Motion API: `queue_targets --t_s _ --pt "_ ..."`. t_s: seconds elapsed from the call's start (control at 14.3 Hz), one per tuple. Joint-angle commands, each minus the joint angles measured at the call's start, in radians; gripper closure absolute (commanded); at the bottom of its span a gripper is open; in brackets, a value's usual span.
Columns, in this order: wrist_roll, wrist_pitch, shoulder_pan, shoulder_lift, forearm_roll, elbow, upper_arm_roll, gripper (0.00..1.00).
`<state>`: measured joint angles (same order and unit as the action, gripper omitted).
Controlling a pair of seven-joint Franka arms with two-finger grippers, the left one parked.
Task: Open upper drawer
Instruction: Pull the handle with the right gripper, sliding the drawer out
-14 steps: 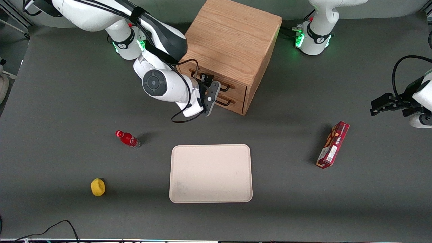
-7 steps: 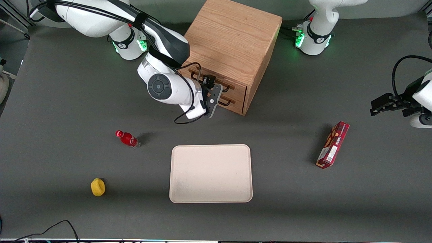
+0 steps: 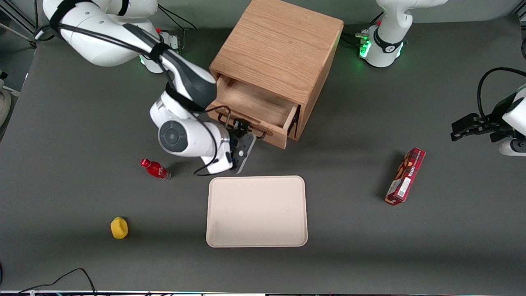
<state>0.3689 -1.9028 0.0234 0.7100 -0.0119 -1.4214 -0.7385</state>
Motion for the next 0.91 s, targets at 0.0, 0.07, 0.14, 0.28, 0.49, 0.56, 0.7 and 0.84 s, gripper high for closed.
queue_targets --t_s 0.0,0.07,0.14,0.28,0.49,0.56,0.7,0.84 --pt "0.004 0.068 -0.023 0.051 -0.026 0.110 0.028 0.00" --pt "0.014 0.079 -0.025 0.065 -0.028 0.133 0.030 0.00" --pt "0.015 0.091 -0.025 0.075 -0.029 0.156 0.031 0.00" --pt "0.016 0.109 -0.028 0.097 -0.028 0.202 0.051 0.00" --pt "0.025 0.114 -0.031 0.112 -0.028 0.249 0.074 0.00" --pt "0.072 0.114 -0.033 0.114 -0.029 0.262 0.083 0.00" --pt "0.140 0.128 -0.033 0.114 -0.026 0.294 0.117 0.00" --pt "0.177 0.146 -0.033 0.124 -0.028 0.341 0.139 0.00"
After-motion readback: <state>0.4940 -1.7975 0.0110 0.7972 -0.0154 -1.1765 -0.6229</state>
